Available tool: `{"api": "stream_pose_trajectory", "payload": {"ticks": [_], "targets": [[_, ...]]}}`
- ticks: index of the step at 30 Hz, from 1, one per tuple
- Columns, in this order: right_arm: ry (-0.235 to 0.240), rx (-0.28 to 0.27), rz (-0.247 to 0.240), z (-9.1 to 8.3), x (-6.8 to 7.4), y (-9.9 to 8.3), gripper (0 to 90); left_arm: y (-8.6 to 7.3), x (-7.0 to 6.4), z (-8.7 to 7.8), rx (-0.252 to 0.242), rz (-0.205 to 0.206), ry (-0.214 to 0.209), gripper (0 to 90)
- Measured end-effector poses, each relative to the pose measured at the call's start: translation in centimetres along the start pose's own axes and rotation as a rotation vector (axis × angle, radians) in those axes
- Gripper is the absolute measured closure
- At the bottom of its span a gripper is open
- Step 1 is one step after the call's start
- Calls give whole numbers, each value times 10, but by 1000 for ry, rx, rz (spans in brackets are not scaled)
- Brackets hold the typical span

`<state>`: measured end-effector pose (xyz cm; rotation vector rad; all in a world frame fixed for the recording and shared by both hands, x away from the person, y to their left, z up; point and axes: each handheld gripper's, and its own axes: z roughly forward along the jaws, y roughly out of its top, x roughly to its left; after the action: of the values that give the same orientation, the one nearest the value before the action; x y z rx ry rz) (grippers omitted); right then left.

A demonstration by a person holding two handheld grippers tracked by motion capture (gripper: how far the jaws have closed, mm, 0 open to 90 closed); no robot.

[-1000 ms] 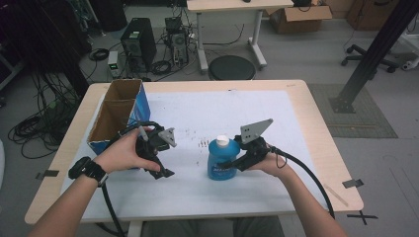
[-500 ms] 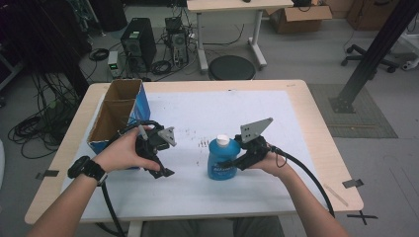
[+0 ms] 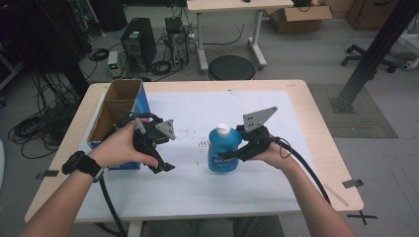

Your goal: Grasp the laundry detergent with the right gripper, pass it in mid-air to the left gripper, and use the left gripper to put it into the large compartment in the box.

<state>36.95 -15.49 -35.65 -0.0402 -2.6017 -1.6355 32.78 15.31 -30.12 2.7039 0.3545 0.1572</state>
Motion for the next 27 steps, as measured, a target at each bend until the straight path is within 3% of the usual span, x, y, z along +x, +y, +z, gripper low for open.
{"api": "stream_pose_trajectory", "payload": {"ticks": [8, 17, 23, 27], "targets": [[10, 28, -12, 1, -2, 20, 418, 12, 0, -28, -57, 8, 23, 46], [51, 59, -62, 21, 2, 51, 418, 28, -4, -64, -126, 21, 51, 40], [76, 94, -82, 36, 2, 65, 418, 37, -6, -77, -158, 35, 57, 38], [88, 120, -92, 45, 4, 73, 418, 45, -9, -80, -154, 45, 52, 38]]}}
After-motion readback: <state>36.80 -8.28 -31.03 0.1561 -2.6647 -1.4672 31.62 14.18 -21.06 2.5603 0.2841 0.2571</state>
